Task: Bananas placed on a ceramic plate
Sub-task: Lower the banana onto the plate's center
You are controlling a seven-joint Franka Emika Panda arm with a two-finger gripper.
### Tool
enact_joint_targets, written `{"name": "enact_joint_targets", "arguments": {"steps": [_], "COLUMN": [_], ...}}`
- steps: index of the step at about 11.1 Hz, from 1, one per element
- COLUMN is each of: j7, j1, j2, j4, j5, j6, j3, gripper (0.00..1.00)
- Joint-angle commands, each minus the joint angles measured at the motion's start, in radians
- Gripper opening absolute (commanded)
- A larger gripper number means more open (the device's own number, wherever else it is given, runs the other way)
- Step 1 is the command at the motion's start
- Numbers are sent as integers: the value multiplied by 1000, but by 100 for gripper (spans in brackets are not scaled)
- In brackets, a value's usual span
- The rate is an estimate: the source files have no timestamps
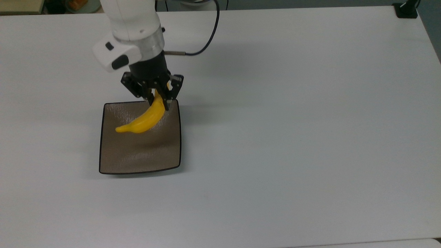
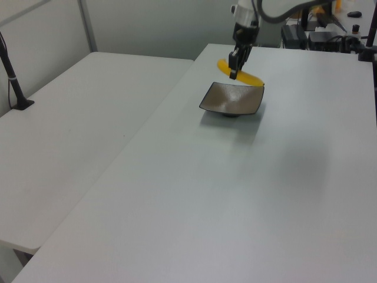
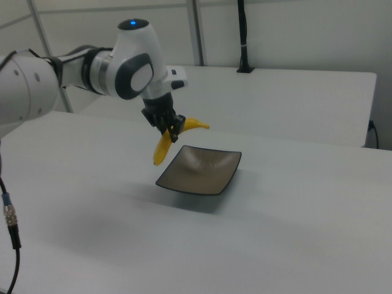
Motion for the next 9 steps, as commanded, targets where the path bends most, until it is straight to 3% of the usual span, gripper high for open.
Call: {"name": "enact_joint_targets", "arguments": {"steps": [1, 4, 9], "j7": [10, 10, 12], "j1": [-3, -1, 0], "j2": [74, 114, 154], "j4": [26, 26, 19], "j5": [16, 18, 18], "j6": [102, 136, 205], "j3": [-24, -52, -52], "gripper": [0, 0, 0]}}
